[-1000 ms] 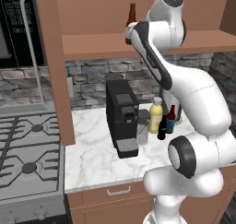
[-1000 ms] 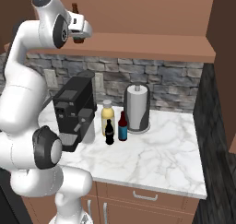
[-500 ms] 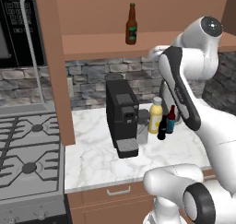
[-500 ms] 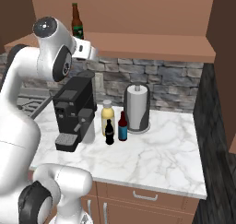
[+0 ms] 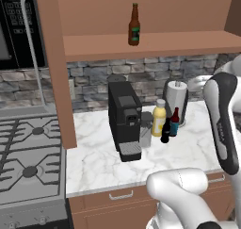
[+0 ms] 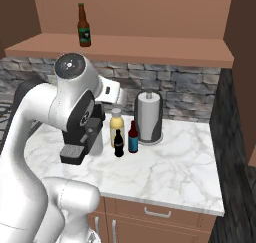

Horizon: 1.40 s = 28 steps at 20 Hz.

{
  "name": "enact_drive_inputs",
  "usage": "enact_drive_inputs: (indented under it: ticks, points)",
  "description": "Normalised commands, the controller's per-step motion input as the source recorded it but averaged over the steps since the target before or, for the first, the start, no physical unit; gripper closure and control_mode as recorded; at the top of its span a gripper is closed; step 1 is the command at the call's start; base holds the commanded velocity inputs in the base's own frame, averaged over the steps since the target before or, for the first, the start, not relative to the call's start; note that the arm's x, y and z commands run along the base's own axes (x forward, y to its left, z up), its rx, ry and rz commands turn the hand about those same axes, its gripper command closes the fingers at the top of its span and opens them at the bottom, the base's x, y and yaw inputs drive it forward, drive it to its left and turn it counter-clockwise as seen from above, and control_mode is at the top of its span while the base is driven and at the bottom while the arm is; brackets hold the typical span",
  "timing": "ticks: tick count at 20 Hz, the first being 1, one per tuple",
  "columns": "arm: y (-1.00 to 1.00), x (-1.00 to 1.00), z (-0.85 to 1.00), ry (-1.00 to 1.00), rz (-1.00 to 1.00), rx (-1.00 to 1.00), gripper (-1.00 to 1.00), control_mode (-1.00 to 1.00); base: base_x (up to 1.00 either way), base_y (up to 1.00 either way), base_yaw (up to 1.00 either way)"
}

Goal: Sort all alcoholic drinks to one cabinet, and non-alcoholic drinks to the other.

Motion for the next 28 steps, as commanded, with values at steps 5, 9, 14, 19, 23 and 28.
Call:
enact_drive_inputs:
  ticks: [5,9,14,19,23,28]
  points:
    - [-0.61,-0.59,-0.68,0.15,0.0,0.0,-1.0,-1.0,0.0,0.0,0.0]
    - [-0.26,0.02,-0.67,0.0,0.0,0.0,-1.0,-1.0,0.0,0.0,0.0]
    - [0.0,0.22,-0.38,0.08,0.01,0.0,-1.0,-1.0,0.0,0.0,0.0]
    - [0.0,0.2,-0.31,0.17,0.06,0.03,-1.0,-1.0,0.0,0.0,0.0]
    - [-0.04,0.25,-0.17,0.14,0.07,0.08,-1.0,-1.0,0.0,0.0,0.0]
    - [-0.11,0.34,-0.07,0.11,0.12,0.13,-1.0,-1.0,0.0,0.0,0.0]
